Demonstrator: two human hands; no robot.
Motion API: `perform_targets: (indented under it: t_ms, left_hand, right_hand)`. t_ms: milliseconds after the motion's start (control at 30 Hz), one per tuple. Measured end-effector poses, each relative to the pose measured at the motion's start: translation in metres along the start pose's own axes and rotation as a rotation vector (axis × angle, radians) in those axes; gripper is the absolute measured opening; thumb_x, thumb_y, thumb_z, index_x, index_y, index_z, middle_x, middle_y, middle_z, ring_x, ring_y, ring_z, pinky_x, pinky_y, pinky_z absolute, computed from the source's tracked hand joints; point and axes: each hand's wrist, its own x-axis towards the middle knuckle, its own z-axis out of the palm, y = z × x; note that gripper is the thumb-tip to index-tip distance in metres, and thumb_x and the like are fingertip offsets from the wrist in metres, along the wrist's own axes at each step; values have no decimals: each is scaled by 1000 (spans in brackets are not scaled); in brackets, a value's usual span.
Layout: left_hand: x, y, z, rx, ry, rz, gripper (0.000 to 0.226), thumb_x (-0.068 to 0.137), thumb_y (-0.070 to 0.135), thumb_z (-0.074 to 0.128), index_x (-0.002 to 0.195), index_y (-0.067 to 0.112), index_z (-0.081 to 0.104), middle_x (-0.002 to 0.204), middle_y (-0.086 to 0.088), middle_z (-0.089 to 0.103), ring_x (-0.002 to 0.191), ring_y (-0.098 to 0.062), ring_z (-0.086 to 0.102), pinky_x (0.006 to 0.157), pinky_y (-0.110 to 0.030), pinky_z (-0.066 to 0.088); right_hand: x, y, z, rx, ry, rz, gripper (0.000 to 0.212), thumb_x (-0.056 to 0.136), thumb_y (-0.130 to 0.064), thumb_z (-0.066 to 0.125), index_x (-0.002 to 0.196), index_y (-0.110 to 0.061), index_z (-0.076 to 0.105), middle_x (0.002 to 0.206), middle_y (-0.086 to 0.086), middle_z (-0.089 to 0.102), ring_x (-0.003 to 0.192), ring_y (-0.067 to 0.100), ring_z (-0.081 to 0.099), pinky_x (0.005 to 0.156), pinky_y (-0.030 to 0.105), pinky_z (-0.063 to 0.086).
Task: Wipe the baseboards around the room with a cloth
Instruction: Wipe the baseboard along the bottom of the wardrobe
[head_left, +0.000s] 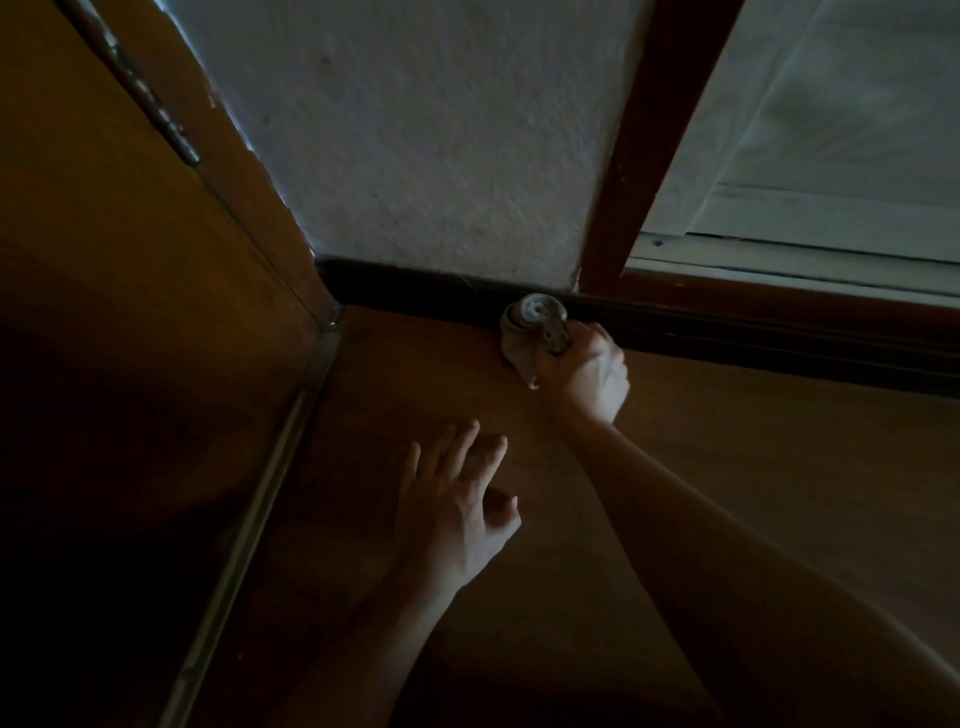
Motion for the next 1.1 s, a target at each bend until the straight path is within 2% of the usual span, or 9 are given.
perform_targets:
  t_ms: [167, 300, 433, 500, 633, 767, 900, 1000, 1100]
  left_hand:
    - [2, 5, 0, 29, 5, 9, 71, 85, 69, 33, 149, 40, 40, 161, -1, 32, 147, -21, 31, 122, -50, 22]
    - [6, 14, 6, 15, -14, 67, 72, 87, 69, 31, 152, 38, 36, 164, -1, 26, 149, -20, 28, 123, -50, 21]
    - [7, 20, 10, 35, -37, 76, 72, 88, 71, 29, 154, 42, 29, 166, 2, 20, 152, -20, 18, 123, -49, 14]
    - [7, 22, 8, 36, -29, 68, 70, 89, 70, 36, 153, 41, 34, 165, 1, 25, 151, -22, 23, 122, -50, 17]
    - [8, 22, 8, 24, -3, 78, 68, 87, 64, 54, 148, 38, 44, 160, -2, 37, 146, -26, 36, 118, -54, 27]
    - [8, 23, 8, 35, -28, 71, 68, 89, 67, 50, 151, 41, 38, 163, 0, 30, 149, -24, 28, 121, -52, 20]
    - [8, 24, 6, 30, -44, 59, 70, 88, 70, 34, 152, 42, 35, 164, 2, 27, 150, -23, 26, 122, -51, 18]
    - [9, 24, 4, 37, -60, 64, 69, 90, 69, 39, 153, 44, 31, 165, 3, 23, 152, -21, 21, 123, -49, 13]
    - [7, 26, 1, 25, -53, 57, 68, 89, 65, 52, 151, 42, 38, 163, 1, 29, 149, -23, 27, 122, -51, 18]
  right_hand:
    - [2, 3, -6, -1, -34, -15, 75, 59, -75, 34, 93, -20, 71, 88, -4, 61, 71, 13, 47, 59, 28, 33]
    - [8, 39, -41, -37, 97, 63, 73, 60, -73, 37, 93, -18, 71, 95, 2, 67, 81, 24, 61, 67, 34, 42]
    - [11, 77, -63, -81, 215, 187, 28, 84, -39, 61, 93, -13, 68, 96, 6, 66, 91, 31, 64, 69, 35, 40]
    - [13, 79, -62, -96, 193, 176, 20, 86, -30, 65, 94, -11, 68, 97, 6, 65, 90, 30, 63, 69, 33, 38]
    - [16, 77, -62, -84, 115, 96, 28, 85, -38, 65, 98, -14, 69, 101, 3, 65, 90, 25, 61, 70, 39, 50]
    - [18, 88, -68, -81, 207, 155, 24, 86, -35, 64, 95, -13, 68, 98, 4, 65, 92, 27, 62, 70, 35, 43]
    - [17, 85, -64, -82, 144, 158, 21, 87, -36, 64, 92, -16, 67, 96, 0, 64, 93, 26, 61, 71, 34, 41]
    - [15, 82, -63, -62, 170, 174, 22, 85, -38, 63, 90, -16, 67, 90, -4, 60, 89, 25, 62, 69, 32, 39]
    - [12, 58, -48, -34, 63, 55, 46, 76, -57, 51, 91, -18, 69, 89, -6, 57, 78, 18, 59, 65, 30, 41]
